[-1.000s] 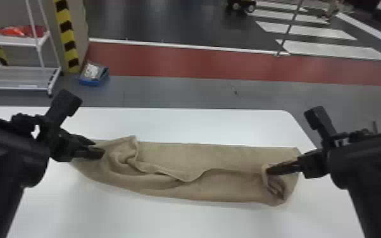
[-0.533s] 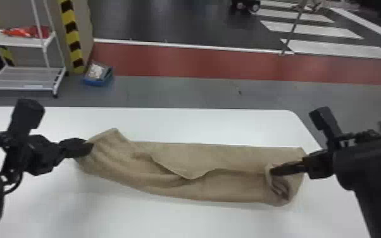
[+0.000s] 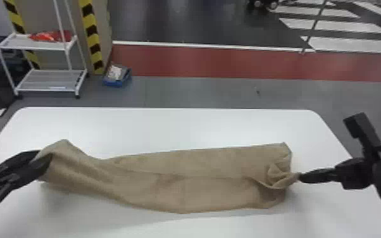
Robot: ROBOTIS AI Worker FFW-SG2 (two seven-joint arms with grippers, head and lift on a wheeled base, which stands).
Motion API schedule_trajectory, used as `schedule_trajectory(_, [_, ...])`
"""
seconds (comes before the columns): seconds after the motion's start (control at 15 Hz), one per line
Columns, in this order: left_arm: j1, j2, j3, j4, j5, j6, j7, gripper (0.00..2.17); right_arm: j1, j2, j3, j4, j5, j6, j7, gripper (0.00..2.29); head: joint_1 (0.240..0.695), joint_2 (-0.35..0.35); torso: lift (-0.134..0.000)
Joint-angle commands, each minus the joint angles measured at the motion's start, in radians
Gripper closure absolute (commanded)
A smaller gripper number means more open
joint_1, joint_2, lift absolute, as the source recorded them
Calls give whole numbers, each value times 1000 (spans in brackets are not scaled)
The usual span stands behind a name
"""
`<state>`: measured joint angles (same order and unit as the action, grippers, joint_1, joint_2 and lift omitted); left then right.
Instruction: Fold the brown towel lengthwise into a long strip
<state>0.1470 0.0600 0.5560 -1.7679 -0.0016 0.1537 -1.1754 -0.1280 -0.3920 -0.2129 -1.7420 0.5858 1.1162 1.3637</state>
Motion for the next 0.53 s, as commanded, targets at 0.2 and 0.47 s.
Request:
schedule_trajectory(0.2, [43, 17, 67, 94, 23, -118, 11, 19, 25, -4, -57, 12, -1, -34, 3, 2044, 695, -82, -115])
schedule_trajectory(0.47, [19, 17, 107, 85, 28, -19, 25, 22, 54, -4, -69, 10, -1, -65, 3, 2044, 695, -62, -115])
